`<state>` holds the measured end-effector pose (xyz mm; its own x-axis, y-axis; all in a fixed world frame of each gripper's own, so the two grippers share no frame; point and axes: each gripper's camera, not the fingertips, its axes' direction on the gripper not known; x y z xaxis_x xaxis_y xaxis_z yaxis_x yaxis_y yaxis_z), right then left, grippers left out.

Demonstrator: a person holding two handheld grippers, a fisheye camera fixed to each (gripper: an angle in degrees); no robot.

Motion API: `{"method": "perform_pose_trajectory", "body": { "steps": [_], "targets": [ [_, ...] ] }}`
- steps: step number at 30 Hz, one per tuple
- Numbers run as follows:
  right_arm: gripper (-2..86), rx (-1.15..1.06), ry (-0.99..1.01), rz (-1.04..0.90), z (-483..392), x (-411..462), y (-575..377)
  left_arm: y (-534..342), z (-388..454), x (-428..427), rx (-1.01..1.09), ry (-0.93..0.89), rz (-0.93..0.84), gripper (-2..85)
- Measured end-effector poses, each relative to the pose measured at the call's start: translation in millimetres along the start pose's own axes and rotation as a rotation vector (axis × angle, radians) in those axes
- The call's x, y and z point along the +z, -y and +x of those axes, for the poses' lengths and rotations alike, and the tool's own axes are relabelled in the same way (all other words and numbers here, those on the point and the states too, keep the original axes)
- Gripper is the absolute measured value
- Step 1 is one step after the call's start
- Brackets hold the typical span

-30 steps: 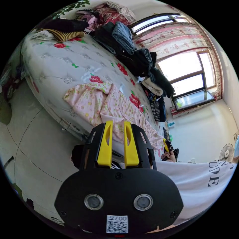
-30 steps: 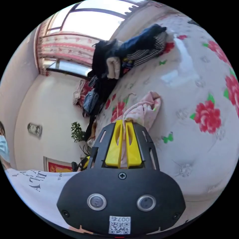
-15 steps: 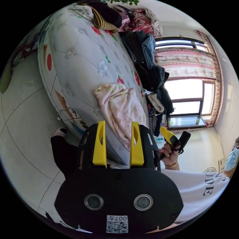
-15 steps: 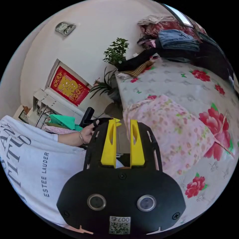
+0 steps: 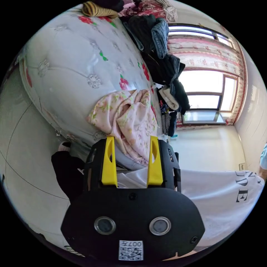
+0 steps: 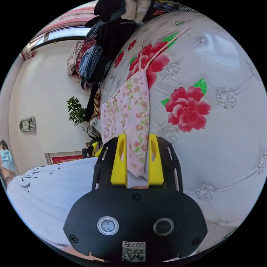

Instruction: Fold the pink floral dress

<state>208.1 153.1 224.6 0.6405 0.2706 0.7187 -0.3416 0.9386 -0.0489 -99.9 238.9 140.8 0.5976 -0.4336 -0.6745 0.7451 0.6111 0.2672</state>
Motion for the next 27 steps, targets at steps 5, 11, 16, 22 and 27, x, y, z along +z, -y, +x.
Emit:
{"method": "perform_pose_trajectory", "body": {
  "steps": [5,11,16,22,27],
  "targets": [
    [2.0,0.001,0.029,-0.1,-27,44,29,39,-8,26,-0.028,-0.026,-0.125,3.3],
    [0.0,-0.11,0.131,-0.028,-100,48,78,99,7,4,0.072,-0.173,-0.076,-0.7],
    [-0.2,-0.321,0.253,0.024,-214,71,160,202,48,-67,0.251,-0.182,0.079,-0.8],
    [0.2,-0.617,0.41,0.089,-398,139,222,268,98,-225,0.413,-0.025,0.403,-0.3],
    [1.6,-0.623,0.271,0.071,-455,227,224,257,33,-287,0.144,0.243,0.528,4.7]
  ]
}}
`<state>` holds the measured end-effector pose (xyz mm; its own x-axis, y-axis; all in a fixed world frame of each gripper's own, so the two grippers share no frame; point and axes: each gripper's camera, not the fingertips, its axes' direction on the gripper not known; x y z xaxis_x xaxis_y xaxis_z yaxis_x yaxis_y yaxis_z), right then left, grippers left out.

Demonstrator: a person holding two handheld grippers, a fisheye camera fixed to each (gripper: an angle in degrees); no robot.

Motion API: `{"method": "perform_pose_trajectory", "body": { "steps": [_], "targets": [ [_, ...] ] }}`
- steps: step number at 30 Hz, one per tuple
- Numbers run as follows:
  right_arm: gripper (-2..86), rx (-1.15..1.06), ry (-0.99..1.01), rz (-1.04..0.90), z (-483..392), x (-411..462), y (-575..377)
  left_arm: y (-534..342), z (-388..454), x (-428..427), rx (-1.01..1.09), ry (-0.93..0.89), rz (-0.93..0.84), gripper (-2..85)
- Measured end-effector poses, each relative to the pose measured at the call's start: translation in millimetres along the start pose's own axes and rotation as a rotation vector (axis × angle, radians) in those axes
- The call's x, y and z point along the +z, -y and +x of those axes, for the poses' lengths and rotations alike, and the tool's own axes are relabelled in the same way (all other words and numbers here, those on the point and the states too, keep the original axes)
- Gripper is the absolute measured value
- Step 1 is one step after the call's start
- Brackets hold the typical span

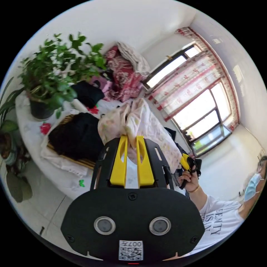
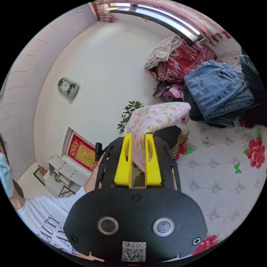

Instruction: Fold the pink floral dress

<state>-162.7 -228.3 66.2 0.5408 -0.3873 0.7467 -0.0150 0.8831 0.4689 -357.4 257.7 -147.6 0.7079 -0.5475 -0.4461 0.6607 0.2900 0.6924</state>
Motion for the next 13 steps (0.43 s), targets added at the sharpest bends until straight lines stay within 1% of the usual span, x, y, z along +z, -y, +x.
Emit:
{"method": "perform_pose_trajectory", "body": {
  "steps": [2,3,4,5,6,7,8,9,11,13],
  "targets": [
    [2.1,0.002,-0.115,-0.105,18,23,-29,-33,-30,1,-0.078,0.082,-0.017,6.1],
    [2.2,0.003,-0.138,-0.135,25,25,-39,-64,-39,7,-0.078,0.131,-0.025,6.4],
    [2.3,0.007,-0.188,-0.207,41,25,-63,-81,-42,11,-0.066,0.155,-0.036,6.5],
    [2.4,0.017,-0.252,-0.284,57,18,-90,-119,-44,25,-0.047,0.205,-0.077,6.7],
    [2.4,0.02,-0.291,-0.322,65,12,-104,-160,-43,43,-0.039,0.245,-0.133,6.8],
    [2.4,0.021,-0.38,-0.394,80,-4,-132,-181,-42,52,-0.039,0.257,-0.161,6.8],
    [2.4,0.02,-0.483,-0.459,93,-26,-161,-221,-37,73,-0.043,0.262,-0.221,6.9],
    [2.4,0.025,-0.541,-0.491,99,-38,-174,-258,-27,95,-0.049,0.255,-0.281,6.9],
    [2.5,0.082,-0.729,-0.602,117,-91,-220,-304,-4,129,-0.034,0.235,-0.36,6.9],
    [2.8,0.116,-0.831,-0.656,122,-130,-247,-335,29,165,0.021,0.194,-0.423,7.0]
  ]
}}
